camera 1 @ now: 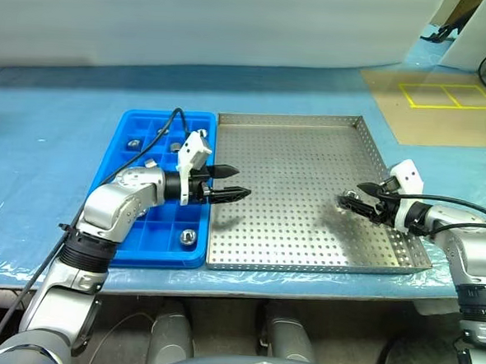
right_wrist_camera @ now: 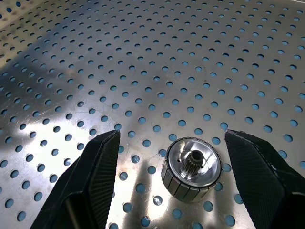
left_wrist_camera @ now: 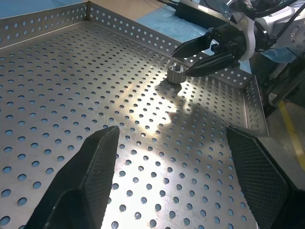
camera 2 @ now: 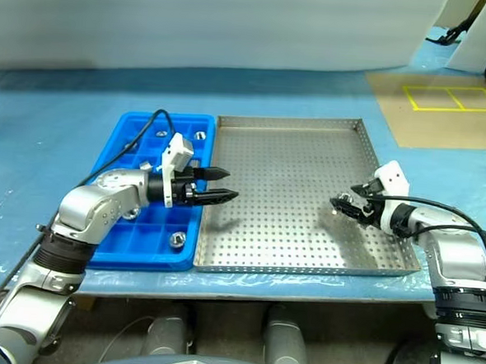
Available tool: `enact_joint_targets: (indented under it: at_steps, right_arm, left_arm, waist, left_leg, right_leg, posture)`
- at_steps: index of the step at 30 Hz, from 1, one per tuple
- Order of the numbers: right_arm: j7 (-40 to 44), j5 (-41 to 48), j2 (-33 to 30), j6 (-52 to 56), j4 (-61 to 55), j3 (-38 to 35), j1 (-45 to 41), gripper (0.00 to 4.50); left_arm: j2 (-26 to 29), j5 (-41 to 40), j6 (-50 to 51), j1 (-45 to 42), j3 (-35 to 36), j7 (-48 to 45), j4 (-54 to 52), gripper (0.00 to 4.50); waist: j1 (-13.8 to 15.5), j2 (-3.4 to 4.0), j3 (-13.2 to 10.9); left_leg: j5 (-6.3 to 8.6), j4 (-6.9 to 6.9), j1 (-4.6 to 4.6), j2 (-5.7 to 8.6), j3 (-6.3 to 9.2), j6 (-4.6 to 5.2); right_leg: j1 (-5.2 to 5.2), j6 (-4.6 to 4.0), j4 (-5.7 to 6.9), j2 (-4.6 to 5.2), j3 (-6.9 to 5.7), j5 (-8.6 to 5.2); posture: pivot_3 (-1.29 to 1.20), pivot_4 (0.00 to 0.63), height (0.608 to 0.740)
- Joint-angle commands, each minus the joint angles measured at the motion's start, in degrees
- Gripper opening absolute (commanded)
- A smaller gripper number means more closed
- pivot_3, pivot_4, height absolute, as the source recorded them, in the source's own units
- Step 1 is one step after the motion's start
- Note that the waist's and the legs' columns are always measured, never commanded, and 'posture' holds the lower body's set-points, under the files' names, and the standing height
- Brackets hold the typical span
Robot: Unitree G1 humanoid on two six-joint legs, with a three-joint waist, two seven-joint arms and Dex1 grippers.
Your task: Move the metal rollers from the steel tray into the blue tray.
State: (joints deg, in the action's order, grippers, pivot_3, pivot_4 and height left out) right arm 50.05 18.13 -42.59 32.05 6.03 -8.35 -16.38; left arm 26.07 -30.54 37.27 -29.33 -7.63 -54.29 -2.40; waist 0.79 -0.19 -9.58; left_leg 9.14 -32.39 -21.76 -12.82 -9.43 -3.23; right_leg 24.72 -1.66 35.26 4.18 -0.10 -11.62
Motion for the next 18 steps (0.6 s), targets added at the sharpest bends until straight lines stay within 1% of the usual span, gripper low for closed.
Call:
enact_joint_targets:
  at_steps: [1, 7, 11, 12, 13, 17, 18]
  right_arm:
    - [-0.7, -0.8, 0.6, -2.7, 2.6, -0.2, -1.0, 3.63]
    - [-2.3, -3.8, 2.5, -6.8, 9.6, 2.0, -2.9, 3.63]
    - [-2.3, -4.1, 3.6, -8.2, 11.3, 2.5, -3.3, 3.63]
    - [-2.4, -4.1, 3.8, -8.2, 11.4, 2.5, -3.5, 3.23]
    - [-2.2, -4.1, 3.9, -8.5, 11.5, 2.7, -3.6, 3.03]
    - [-2.7, -5.4, 4.1, -9.3, 12.5, 3.5, -4.2, 1.73]
    - [-2.2, -5.0, 4.0, -9.1, 12.1, 3.4, -4.3, 1.66]
  left_arm:
    - [0.5, 0.3, -0.6, -0.6, 0.2, -0.9, -1.1, 3.76]
    - [1.4, 0.3, 0.3, -0.1, 0.9, -0.8, -2.5, 3.76]
    - [2.1, 0.2, 0.7, 0.4, 1.3, -0.5, -3.1, 3.76]
    - [2.3, 0.1, 0.8, 0.5, 1.4, -0.4, -3.2, 3.76]
    - [2.4, 0.0, 0.8, 0.6, 1.5, -0.3, -3.4, 3.76]
    - [3.0, 0.0, 0.8, 1.3, 2.0, 0.1, -4.3, 3.76]
    - [3.7, -0.2, 1.0, 2.1, 2.5, -0.1, -5.2, 3.76]
  waist:
    - [0.1, 0.00, 0.0]
    - [0.0, 0.01, 0.0]
    - [0.1, 0.01, 0.0]
    - [0.0, 0.01, 0.0]
    - [0.0, 0.01, 0.0]
    - [0.0, 0.01, 0.0]
    - [0.0, 0.01, 0.0]
  left_leg:
    - [0.01, -0.01, -0.01, 0.00, -0.01, 0.02]
    - [0.06, -0.02, -0.04, -0.01, -0.04, 0.10]
    - [0.06, -0.03, -0.02, -0.01, -0.05, 0.11]
    - [0.06, -0.03, -0.02, -0.01, -0.05, 0.11]
    - [0.06, -0.04, -0.01, -0.01, -0.06, 0.11]
    - [0.06, -0.03, -0.01, -0.02, -0.06, 0.11]
    - [0.07, -0.03, -0.01, -0.02, -0.06, 0.12]
  right_leg:
    - [0.00, 0.00, -0.01, 0.00, 0.00, 0.00]
    - [0.00, -0.01, -0.07, 0.00, 0.00, 0.01]
    - [-0.02, -0.01, -0.07, 0.01, 0.00, 0.01]
    - [-0.03, -0.01, -0.07, 0.01, 0.01, 0.01]
    - [-0.03, -0.01, -0.07, 0.01, 0.01, 0.01]
    - [-0.03, -0.01, -0.07, 0.00, 0.01, 0.01]
    - [-0.03, -0.01, -0.07, 0.00, 0.01, 0.01]
  posture:
    - [-0.22, 0.150, 0.740]
    - [-0.20, 0.150, 0.740]
    - [-0.19, 0.150, 0.740]
    - [-0.18, 0.150, 0.740]
    - [-0.18, 0.150, 0.740]
    - [-0.18, 0.150, 0.740]
    - [-0.18, 0.150, 0.740]
